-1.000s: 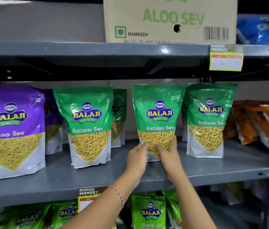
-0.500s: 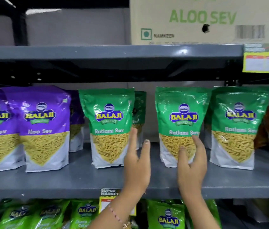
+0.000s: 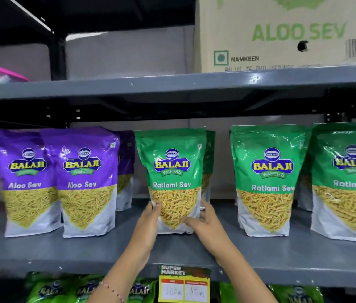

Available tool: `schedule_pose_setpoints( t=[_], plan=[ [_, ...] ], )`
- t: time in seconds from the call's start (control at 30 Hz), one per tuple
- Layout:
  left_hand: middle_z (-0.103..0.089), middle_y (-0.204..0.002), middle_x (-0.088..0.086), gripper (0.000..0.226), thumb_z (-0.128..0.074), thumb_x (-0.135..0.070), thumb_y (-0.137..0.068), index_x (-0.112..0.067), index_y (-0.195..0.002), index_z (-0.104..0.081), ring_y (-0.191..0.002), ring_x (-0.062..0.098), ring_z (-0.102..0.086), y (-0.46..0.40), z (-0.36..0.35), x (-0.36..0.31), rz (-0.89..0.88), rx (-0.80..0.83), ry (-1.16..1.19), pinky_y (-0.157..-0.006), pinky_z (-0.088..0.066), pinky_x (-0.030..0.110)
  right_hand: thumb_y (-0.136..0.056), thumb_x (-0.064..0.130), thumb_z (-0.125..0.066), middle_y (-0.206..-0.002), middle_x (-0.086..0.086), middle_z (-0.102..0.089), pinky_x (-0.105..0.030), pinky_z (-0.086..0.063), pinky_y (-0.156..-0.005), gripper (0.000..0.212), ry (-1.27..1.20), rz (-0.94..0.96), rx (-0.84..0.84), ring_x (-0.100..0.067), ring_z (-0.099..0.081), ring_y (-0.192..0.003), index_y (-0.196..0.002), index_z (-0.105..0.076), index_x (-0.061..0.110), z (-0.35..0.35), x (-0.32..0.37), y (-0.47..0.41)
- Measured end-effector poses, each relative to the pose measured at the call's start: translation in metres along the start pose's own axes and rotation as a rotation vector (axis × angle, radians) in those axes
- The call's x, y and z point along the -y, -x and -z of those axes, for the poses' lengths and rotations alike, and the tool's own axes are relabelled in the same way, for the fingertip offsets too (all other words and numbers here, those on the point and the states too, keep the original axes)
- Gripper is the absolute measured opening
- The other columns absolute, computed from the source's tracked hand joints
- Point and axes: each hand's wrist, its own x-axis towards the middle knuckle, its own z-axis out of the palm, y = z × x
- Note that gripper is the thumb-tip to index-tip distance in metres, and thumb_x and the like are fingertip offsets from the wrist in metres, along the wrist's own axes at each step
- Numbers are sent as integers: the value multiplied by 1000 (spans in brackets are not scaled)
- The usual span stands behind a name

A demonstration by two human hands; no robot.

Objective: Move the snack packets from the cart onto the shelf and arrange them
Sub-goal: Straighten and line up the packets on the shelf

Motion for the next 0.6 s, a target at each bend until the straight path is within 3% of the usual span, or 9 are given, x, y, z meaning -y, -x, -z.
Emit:
schedule_pose_setpoints(
  t=[0.2, 0.33, 0.47, 0.6],
  plan=[
    [-63, -118, -23, 29, -43, -40, -98, -36, -120, -60, -108, -8, -54, 0, -8, 1, 61, 41, -72, -83, -38, 15, -84, 27, -68, -124, -2, -63, -32, -48, -88, 61, -82, -31, -134, -18, -61, -111, -138, -38, 28, 8, -6, 4],
    [-65, -118, -22, 29, -46, -42, -95, -36, -119, -61, -107, -6, -57, 4, -19, 1, 78, 45, -98, -84, -40, 18, -82, 25, -68, -118, 1, -67, -39, -50, -96, 57, -132, -23, -216, -18, -63, -109, -132, -41, 29, 10, -10, 3],
    [-65, -127, -14, 42, -48, -50, -91, -36, -131, -55, -119, 6, -57, 4, -25, 5, 89, 43, -115, -100, -42, 28, -83, 26, -68, -121, 1, -66, -41, -48, -100, 60, -137, -14, -255, -18, -62, -111, -134, -38, 31, 10, -9, 5],
    [-67, -121, -16, 36, -50, -44, -94, -34, -127, -58, -115, 3, -58, 6, -25, 4, 93, 39, -66, -89, -41, 22, -81, 28, -67, -125, 0, -64, -44, -48, -102, 67, -106, -11, -264, -19, -60, -114, -139, -34, 30, 8, -10, 5]
  ],
)
